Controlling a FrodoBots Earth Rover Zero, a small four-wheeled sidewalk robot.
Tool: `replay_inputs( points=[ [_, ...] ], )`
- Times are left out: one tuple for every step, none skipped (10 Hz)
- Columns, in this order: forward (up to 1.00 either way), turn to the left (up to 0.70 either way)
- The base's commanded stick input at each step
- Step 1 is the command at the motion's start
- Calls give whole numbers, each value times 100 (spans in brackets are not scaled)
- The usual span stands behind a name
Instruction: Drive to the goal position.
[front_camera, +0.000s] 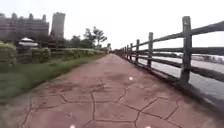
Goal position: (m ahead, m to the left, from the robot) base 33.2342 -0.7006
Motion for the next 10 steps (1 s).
replay_inputs(
  points=[
    [100,5],
    [100,5],
    [100,5],
    [100,5],
    [100,5],
    [100,5],
    [100,5],
    [100,5],
    [100,5],
    [100,5]
  ],
)
